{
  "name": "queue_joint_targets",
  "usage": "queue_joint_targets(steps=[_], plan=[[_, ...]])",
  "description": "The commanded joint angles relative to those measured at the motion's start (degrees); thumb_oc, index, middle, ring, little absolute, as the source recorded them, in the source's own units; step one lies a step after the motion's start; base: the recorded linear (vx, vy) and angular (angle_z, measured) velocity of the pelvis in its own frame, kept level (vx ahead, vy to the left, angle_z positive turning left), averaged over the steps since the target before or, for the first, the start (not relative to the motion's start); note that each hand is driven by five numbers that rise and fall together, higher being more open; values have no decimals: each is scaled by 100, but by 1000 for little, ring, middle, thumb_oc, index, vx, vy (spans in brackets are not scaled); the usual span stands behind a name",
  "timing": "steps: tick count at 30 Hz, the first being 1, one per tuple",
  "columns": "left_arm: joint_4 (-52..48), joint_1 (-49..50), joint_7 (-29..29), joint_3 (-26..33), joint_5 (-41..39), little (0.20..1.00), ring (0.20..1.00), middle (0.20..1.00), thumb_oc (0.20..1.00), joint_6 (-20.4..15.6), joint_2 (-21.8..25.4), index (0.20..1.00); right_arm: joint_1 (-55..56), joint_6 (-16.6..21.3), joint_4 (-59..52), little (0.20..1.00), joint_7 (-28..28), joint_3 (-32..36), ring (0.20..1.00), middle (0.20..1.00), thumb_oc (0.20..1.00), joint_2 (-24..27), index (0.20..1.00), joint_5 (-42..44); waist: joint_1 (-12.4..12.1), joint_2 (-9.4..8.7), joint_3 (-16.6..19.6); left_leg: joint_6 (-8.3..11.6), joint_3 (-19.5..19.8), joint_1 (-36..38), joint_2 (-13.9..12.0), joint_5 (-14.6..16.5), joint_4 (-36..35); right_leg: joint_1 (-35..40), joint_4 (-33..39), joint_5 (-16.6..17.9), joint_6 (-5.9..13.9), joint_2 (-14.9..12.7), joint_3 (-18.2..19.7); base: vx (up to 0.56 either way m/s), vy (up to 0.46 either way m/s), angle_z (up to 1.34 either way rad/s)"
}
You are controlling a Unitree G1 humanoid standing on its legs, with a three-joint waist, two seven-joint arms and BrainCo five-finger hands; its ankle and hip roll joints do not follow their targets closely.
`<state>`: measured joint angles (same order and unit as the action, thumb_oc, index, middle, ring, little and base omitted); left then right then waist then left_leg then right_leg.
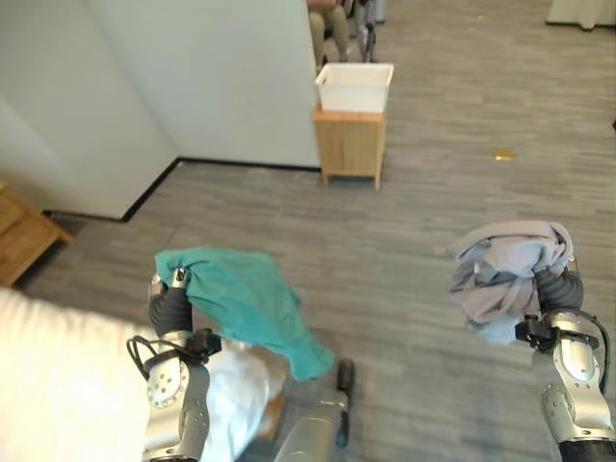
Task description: Pick up bed clothes into laundry basket.
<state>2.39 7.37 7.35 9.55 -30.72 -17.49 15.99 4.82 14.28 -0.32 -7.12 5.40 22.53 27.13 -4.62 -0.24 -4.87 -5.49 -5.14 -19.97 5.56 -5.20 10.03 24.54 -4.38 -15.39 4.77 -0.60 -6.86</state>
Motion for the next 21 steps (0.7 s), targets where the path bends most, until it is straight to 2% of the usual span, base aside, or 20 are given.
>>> queue_joint_targets(steps=[1,2,3,5,6,7,9,10,11,12,13,14,16,18,19,20,21], plan=[[-458,-510,-12,216,238,200,200,200,200,-248,483,200,-640,372,-412,200,-5,236,200,200,200,12,200,-311,-133,-233,-9,290,71,1224,-118,38,-699,-1603,-2551,2700,623,-1018,-100,691,380,-20],[-512,-541,31,207,199,200,200,200,200,-267,507,200,-660,353,-371,200,24,142,200,200,200,-75,200,-340,47,94,-151,146,77,1844,-292,191,-969,-2562,-3791,2855,618,-1109,-293,514,307,-18],[-517,-534,32,216,199,200,200,200,200,-265,498,200,-664,353,-371,200,22,132,200,200,200,-69,200,-344,55,83,-166,144,74,1867,-274,190,-991,-2577,-3851,2823,621,-1132,-281,517,231,7],[-519,-528,-24,227,216,200,200,200,200,-250,552,200,-609,229,-287,200,52,144,200,200,200,-69,200,-487,272,209,-273,81,245,2285,-290,358,-1074,-3164,-4264,2411,507,-1047,-327,537,37,35],[-496,-558,-35,200,241,200,200,200,200,-241,577,200,-550,204,-274,200,90,172,200,200,200,-57,200,-466,384,219,-294,97,346,2480,-280,408,-1079,-3463,-4075,2176,445,-923,-324,673,-58,34],[-493,-590,-49,174,246,200,200,200,200,-242,586,200,-487,201,-270,200,120,220,200,200,200,-40,200,-446,470,201,-292,149,440,2646,-249,467,-1093,-3639,-3594,2046,385,-895,-392,659,-124,45],[-485,-637,-107,117,217,200,200,200,200,-241,578,200,-429,207,-242,200,109,337,200,200,200,-32,200,-395,602,160,-278,292,630,2898,-262,656,-1123,-3726,-2394,2068,344,-953,-613,741,-245,111],[-405,-674,-114,67,223,200,200,200,200,-216,549,200,-383,231,-228,200,66,407,200,200,200,-48,200,-352,732,10,-224,450,847,3152,-220,875,-1139,-3893,-1042,2088,383,-943,-403,663,-260,126],[-397,-671,-115,63,221,200,200,200,200,-220,554,200,-372,229,-233,200,65,405,200,200,200,-51,200,-353,748,57,-229,464,866,3187,-283,904,-1143,-3786,-910,2123,378,-881,-457,713,-289,130],[-355,-667,-130,65,212,200,200,200,200,-215,537,200,-319,230,-287,200,69,430,200,200,200,-51,200,-340,837,17,-215,566,991,3402,-364,1031,-1171,-3747,-91,2225,473,-772,-308,633,-260,127],[-327,-680,-151,34,244,200,200,200,200,-228,510,200,-344,240,-347,200,60,419,200,200,200,-35,200,-365,867,-35,-175,682,1033,3628,-507,1126,-1192,-3785,361,2435,627,-793,-340,618,-257,131],[-327,-677,-151,34,246,200,200,200,200,-229,507,200,-342,240,-348,200,59,418,200,200,200,-34,200,-367,869,-13,-180,688,1032,3647,-532,1133,-1202,-3748,406,2456,628,-767,-355,574,-253,98],[-320,-576,-179,43,318,200,200,200,200,-206,468,200,-398,254,-362,200,94,350,200,200,200,-9,200,-399,787,-34,-88,817,1019,3804,-638,1124,-928,-3654,231,2553,598,-829,-705,457,-193,56],[-291,-529,-240,11,334,200,200,200,200,-199,447,200,-423,266,-295,200,163,316,200,200,200,20,200,-323,807,-41,-11,997,977,3711,-777,853,-152,-3517,-9,2384,419,-765,-689,563,-299,-52],[-212,-598,-253,-25,262,200,200,200,200,-163,440,200,-517,293,-270,200,123,300,200,200,200,150,200,-195,801,-125,-56,1255,675,3080,-1008,72,1886,-3165,-31,2128,126,-658,-688,606,-432,-72],[-226,-657,-265,-38,188,200,200,200,200,-165,446,200,-565,320,-306,200,112,332,200,200,200,195,200,-62,709,-191,-157,1300,720,2580,-944,-121,2649,-2919,60,2010,-27,-577,-628,432,-359,-43],[-223,-670,-267,-42,186,200,200,200,200,-166,450,200,-572,320,-304,200,115,342,200,200,200,194,200,-57,717,-211,-157,1297,733,2530,-919,-136,2683,-2937,74,2038,-32,-600,-636,308,-260,-33]])
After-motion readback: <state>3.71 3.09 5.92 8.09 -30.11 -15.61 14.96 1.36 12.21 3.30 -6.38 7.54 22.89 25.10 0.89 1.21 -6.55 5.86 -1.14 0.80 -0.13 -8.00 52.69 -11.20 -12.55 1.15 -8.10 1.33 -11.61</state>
